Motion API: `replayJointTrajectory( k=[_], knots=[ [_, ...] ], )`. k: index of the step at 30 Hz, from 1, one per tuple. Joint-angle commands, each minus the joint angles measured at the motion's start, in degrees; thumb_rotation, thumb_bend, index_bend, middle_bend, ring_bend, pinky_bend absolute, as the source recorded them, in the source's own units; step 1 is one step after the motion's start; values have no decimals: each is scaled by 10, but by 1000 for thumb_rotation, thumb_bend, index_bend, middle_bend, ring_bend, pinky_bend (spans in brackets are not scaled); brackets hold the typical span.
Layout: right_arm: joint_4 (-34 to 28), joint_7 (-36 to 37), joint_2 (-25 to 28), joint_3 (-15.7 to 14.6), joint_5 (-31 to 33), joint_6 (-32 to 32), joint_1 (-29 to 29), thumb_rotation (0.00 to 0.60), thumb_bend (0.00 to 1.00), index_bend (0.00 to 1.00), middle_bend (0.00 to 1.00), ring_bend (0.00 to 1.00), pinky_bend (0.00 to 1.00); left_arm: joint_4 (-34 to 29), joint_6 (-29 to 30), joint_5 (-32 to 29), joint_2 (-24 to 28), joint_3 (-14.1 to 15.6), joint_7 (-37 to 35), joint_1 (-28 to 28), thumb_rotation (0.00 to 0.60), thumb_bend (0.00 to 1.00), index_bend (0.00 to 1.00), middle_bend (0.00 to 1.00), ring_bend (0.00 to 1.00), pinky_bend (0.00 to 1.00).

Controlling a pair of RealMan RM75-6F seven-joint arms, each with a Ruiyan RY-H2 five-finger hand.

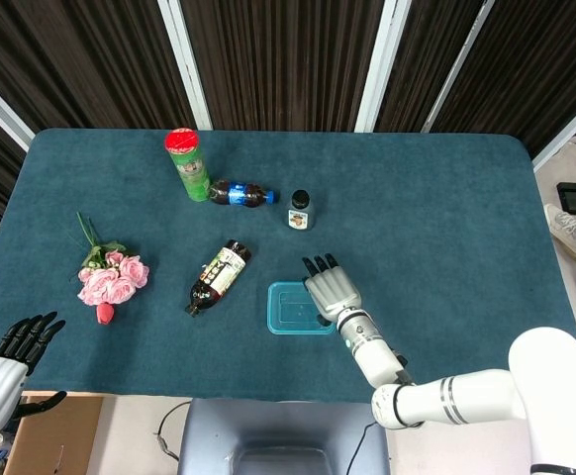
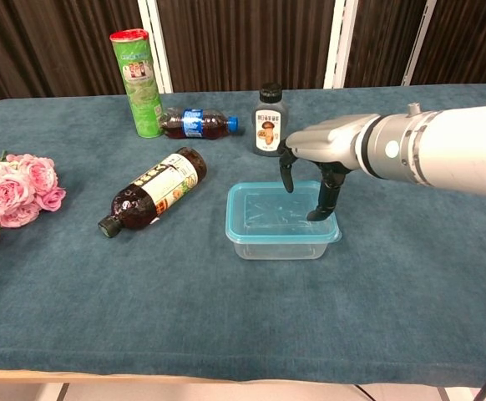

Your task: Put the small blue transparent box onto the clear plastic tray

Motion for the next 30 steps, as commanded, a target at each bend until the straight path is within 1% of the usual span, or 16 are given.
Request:
replayJointTrajectory(
  k=[1,3,5,12,30],
  knots=[
    [1,1,-1,0,-3,1,0,600,46,472,118,0,31,0,0,0,0,0,-1,0,600,460,0,15,16,100],
    [1,1,-2,-2,-5,3,-1,600,8,475,118,0,38,1,0,0,0,0,-2,0,600,457,0,15,16,100],
    [1,0,-2,-3,-5,5,-1,600,1,476,118,0,41,1,0,0,0,1,-3,0,600,453,0,14,16,100],
    [-1,-8,-3,-5,-1,11,0,600,0,476,118,0,44,3,1,1,0,1,-6,0,600,445,0,14,16,100],
    [5,-4,-8,-13,-5,4,-5,600,0,482,118,0,47,2,-1,2,0,1,-6,-4,600,443,0,14,16,100]
  ],
)
